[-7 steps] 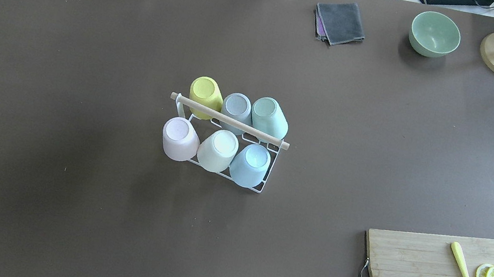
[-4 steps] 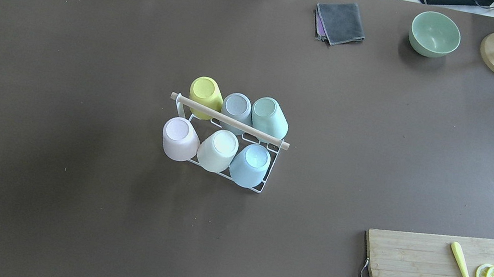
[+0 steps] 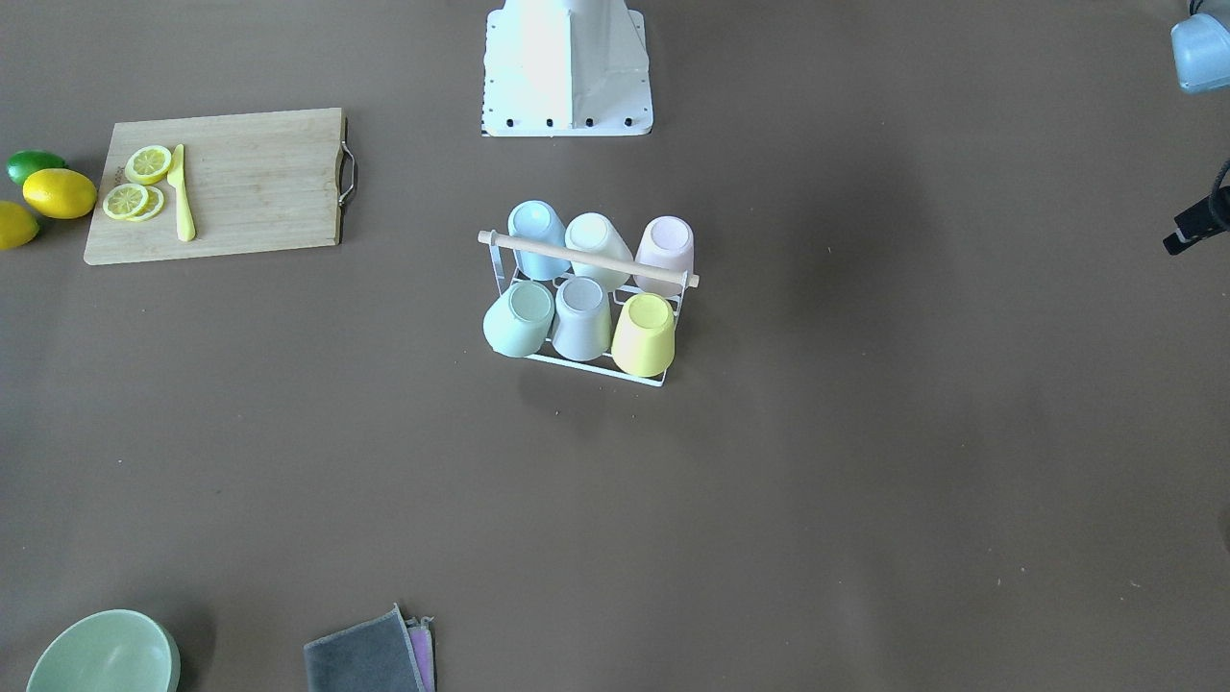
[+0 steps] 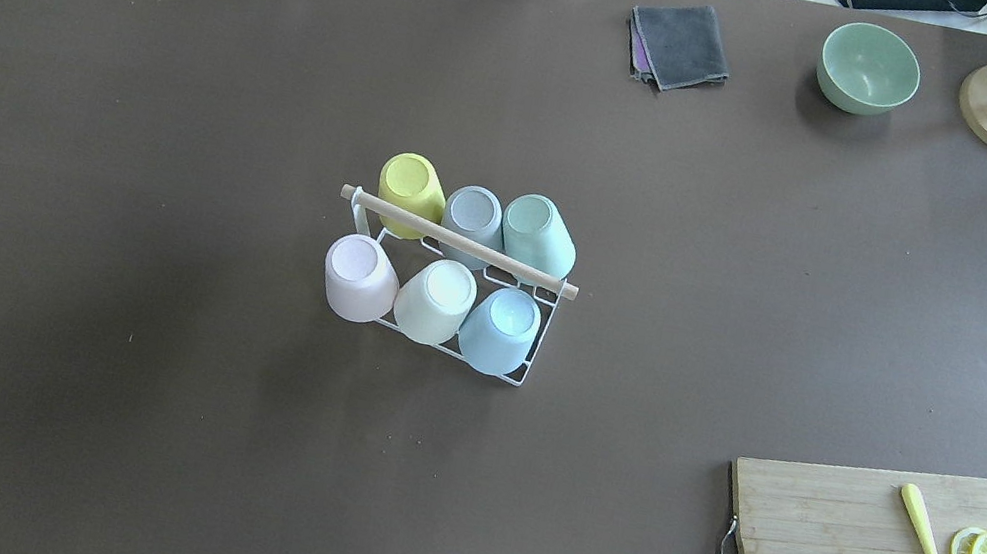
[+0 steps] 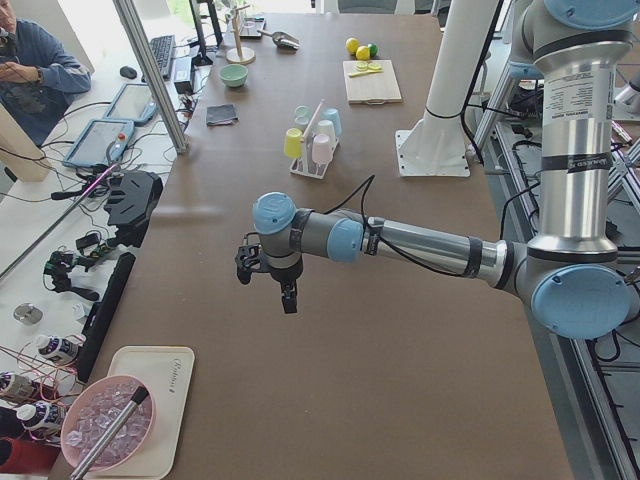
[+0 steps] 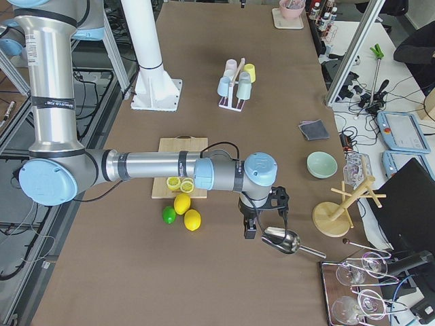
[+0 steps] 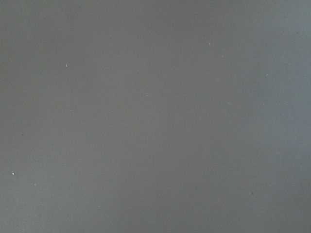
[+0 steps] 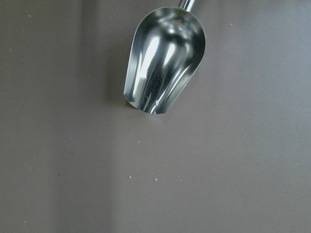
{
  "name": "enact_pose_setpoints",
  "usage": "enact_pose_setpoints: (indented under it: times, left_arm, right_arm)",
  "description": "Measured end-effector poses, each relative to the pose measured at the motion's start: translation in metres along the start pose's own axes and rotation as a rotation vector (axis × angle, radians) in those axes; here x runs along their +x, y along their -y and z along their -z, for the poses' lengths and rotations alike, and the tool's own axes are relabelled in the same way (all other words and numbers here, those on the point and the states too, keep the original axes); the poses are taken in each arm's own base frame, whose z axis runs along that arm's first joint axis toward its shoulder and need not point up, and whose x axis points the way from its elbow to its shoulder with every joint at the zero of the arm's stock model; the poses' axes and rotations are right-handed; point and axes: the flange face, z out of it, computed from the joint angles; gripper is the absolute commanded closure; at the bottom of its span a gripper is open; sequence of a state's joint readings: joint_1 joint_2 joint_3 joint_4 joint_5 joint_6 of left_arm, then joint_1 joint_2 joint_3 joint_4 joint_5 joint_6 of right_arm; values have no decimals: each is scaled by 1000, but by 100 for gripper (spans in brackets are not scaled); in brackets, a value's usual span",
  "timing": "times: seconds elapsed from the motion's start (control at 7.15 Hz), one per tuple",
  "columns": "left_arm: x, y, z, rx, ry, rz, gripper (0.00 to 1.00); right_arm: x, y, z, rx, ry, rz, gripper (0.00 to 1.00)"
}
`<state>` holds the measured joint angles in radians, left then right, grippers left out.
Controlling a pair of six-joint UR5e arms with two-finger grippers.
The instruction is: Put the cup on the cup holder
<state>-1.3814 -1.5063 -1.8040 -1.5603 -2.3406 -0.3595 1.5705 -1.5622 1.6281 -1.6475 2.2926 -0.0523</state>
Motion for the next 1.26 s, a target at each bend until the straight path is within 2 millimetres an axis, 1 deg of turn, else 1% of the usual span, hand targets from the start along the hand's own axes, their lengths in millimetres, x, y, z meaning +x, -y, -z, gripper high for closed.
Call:
enact_pose_setpoints:
  times: [1.26]
  left_arm:
    - [-7, 0, -7, -13, 5, 10, 1]
  right_arm:
    - [2, -1, -1, -2, 2, -4, 0]
